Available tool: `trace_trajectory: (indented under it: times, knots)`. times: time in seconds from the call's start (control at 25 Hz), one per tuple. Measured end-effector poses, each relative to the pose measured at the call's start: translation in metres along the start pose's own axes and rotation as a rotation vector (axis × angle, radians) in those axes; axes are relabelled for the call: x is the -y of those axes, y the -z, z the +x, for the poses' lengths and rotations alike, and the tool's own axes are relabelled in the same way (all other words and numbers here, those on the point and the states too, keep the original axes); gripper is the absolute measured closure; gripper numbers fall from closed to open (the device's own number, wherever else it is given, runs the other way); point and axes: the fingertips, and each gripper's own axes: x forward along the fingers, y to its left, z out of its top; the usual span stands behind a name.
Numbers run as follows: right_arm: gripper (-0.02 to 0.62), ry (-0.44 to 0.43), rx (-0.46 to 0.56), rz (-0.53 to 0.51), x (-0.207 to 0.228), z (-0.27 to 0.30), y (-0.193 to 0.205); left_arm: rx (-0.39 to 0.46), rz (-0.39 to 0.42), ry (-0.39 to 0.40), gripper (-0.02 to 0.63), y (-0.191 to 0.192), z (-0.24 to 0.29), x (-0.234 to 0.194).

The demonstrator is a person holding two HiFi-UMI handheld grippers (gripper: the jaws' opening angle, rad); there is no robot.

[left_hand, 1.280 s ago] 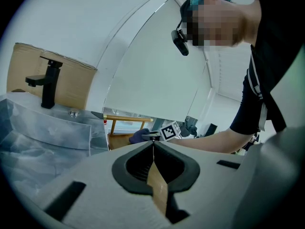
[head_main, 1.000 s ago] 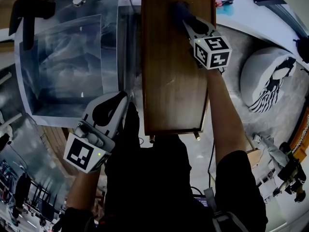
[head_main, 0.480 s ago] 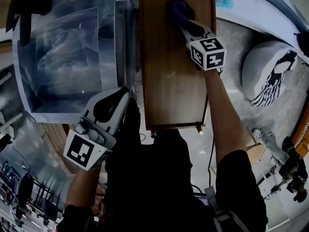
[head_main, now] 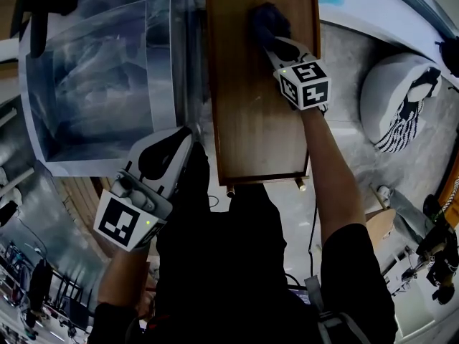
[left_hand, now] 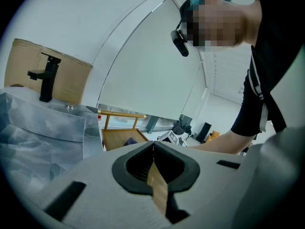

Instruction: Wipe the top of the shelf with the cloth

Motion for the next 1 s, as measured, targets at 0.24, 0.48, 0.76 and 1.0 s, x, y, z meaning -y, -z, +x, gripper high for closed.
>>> trace_trajectory:
  times: [0.24, 0.48, 0.76, 1.0]
  knots:
    - [0.535, -0.009, -0.006, 0.005, -0.014, -0.011, 0.012, -0.001, 0.005, 0.012, 0.583, 0.006, -0.008, 0.011]
    - [0.535, -0.011, -0.009, 0.007, -0.026, -0.022, 0.025, 0.002, 0.015, 0.024, 0.583, 0.012, -0.014, 0.022]
    - [0.535, -0.02, -0.018, 0.011, -0.041, -0.036, 0.041, -0.002, 0.019, 0.042, 0.583, 0.02, -0.02, 0.034]
    - [0.535, -0.026, -0.029, 0.031, -0.054, -0.044, 0.058, -0.007, 0.021, 0.052, 0.583, 0.024, -0.023, 0.038]
